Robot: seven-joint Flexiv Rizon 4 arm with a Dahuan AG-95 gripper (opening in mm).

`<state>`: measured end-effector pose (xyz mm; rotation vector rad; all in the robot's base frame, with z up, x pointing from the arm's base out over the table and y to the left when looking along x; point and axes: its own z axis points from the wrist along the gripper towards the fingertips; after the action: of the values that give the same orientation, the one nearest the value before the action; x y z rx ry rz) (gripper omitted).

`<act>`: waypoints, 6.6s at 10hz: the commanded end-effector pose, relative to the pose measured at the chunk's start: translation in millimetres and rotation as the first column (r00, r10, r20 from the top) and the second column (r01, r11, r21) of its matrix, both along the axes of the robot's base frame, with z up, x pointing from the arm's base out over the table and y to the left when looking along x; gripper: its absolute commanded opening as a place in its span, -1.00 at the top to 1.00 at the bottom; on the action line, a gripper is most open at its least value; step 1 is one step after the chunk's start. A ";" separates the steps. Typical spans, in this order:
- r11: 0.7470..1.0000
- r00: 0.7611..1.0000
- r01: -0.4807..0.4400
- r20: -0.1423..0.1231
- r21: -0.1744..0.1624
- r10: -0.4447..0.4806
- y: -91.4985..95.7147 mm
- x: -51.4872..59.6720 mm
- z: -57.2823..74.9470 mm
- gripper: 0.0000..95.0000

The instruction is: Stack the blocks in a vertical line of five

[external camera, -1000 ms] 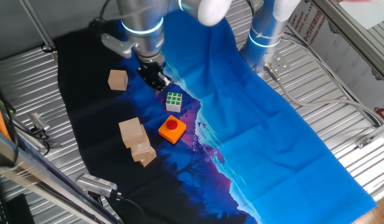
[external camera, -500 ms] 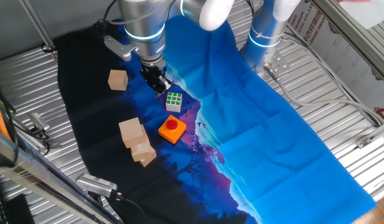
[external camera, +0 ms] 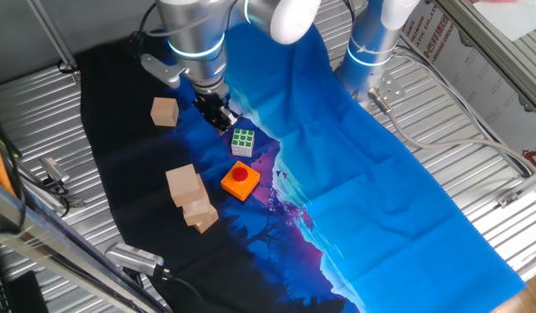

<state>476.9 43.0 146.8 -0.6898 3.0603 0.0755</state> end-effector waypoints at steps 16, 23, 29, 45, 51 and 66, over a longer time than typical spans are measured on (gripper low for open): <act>0.918 0.922 0.388 -0.042 0.080 -0.386 -2.0 0.4 -2.3 0.60; 0.957 0.960 0.282 -0.019 0.064 -0.281 -53.8 11.2 -30.5 0.20; 0.976 0.978 0.208 -0.008 0.064 -0.208 -97.7 18.3 -44.1 0.20; 0.982 0.995 0.095 -0.041 0.161 -0.089 -173.4 80.6 -71.6 -1.00; 0.865 0.866 -0.501 0.015 0.016 0.501 -173.2 81.9 -70.9 -1.00; 0.855 0.861 -0.508 -0.041 -0.101 0.507 -175.4 82.3 -89.5 -0.60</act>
<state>558.6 -130.6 59.8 -1.7459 2.6636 -0.1713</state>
